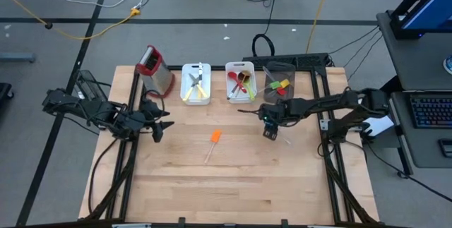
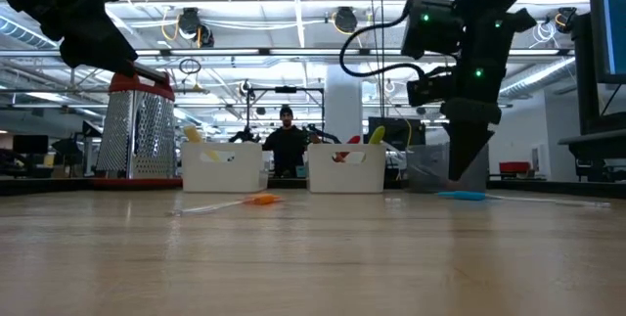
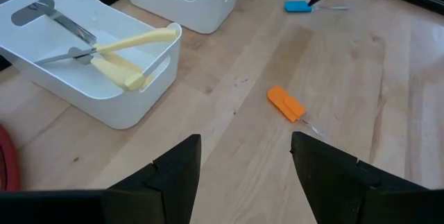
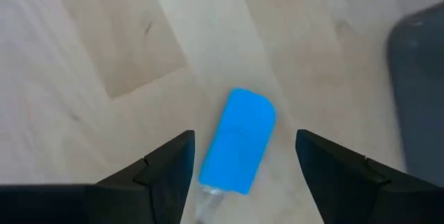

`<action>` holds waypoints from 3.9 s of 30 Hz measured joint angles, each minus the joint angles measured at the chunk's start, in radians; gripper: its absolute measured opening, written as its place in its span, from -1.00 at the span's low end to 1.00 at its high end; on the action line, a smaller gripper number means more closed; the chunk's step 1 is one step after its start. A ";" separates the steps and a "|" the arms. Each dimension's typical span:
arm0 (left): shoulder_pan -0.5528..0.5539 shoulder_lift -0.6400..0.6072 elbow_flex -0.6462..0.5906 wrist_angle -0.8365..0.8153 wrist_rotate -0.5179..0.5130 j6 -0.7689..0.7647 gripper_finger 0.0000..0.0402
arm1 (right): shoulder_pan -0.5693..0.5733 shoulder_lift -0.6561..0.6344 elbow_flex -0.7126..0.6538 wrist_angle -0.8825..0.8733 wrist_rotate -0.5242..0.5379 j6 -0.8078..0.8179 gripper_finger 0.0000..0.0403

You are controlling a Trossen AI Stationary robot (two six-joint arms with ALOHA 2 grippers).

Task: Pick & Place Kitchen Items
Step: Put the blue spatula into the black bin

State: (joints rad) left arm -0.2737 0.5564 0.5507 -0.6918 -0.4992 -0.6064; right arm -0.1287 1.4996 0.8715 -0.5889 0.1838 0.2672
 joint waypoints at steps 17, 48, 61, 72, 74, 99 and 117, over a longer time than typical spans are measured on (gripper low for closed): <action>0.000 0.000 0.000 0.002 -0.001 -0.004 0.14 | -0.003 0.031 -0.102 0.094 -0.025 0.119 0.40; 0.000 0.000 0.000 0.008 -0.027 -0.027 0.14 | -0.002 0.026 -0.336 0.288 0.016 0.403 -0.83; 0.000 0.000 0.000 0.008 -0.027 -0.027 0.14 | -0.010 -0.043 -0.344 0.284 -0.020 0.429 -0.90; 0.000 0.000 0.000 0.008 -0.027 -0.027 0.14 | -0.030 -0.060 -0.343 0.288 -0.060 0.430 -0.94; 0.000 0.000 0.000 0.008 -0.027 -0.026 0.14 | -0.031 -0.077 -0.342 0.290 -0.073 0.436 -0.94; 0.000 0.000 0.000 0.008 -0.046 -0.020 0.14 | -0.128 -0.376 -0.343 0.378 -0.220 0.546 -1.00; 0.000 0.000 0.000 0.008 -0.053 -0.018 0.14 | -0.434 -0.539 -0.092 0.228 -0.319 0.544 -1.00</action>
State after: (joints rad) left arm -0.2737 0.5564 0.5507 -0.6838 -0.5522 -0.6245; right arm -0.5624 0.9609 0.7795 -0.3605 -0.1352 0.8112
